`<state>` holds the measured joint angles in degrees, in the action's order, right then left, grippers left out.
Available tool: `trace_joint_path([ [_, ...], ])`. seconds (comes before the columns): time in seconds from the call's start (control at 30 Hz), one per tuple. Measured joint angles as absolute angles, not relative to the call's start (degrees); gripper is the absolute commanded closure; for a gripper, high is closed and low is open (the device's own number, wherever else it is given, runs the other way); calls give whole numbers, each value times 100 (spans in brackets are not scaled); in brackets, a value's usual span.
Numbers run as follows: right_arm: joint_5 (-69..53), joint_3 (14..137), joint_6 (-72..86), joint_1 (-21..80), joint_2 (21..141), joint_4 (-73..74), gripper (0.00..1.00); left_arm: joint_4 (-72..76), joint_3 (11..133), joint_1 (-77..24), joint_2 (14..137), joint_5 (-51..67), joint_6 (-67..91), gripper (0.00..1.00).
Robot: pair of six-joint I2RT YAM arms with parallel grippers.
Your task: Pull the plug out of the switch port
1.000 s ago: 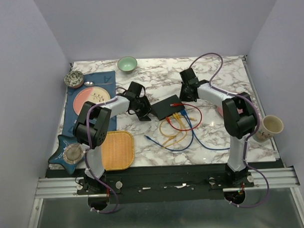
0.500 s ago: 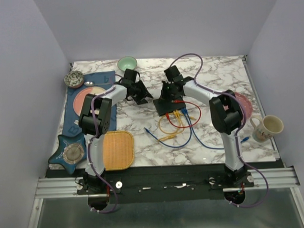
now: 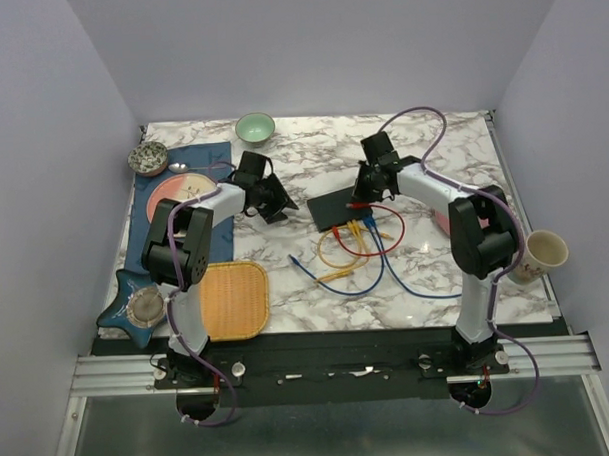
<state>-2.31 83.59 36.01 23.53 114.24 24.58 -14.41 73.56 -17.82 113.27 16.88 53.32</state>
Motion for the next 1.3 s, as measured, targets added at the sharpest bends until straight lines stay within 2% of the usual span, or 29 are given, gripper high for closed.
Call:
trace_joint_path([
  [0.2,71,7819,3664,2161,10814,2279,99,-1232,6851,-2364,11032,1673,5347,40],
  [0.57,213,7063,3780,1780,10982,2067,99,-685,6648,-2510,11113,2012,5579,40],
  [0.9,-117,7102,3760,2043,11096,1743,99,-633,6770,-2377,11257,2255,5625,39],
  [1.3,-281,8173,3699,2585,11784,2112,98,-1066,7439,-1651,11590,2141,5500,39],
])
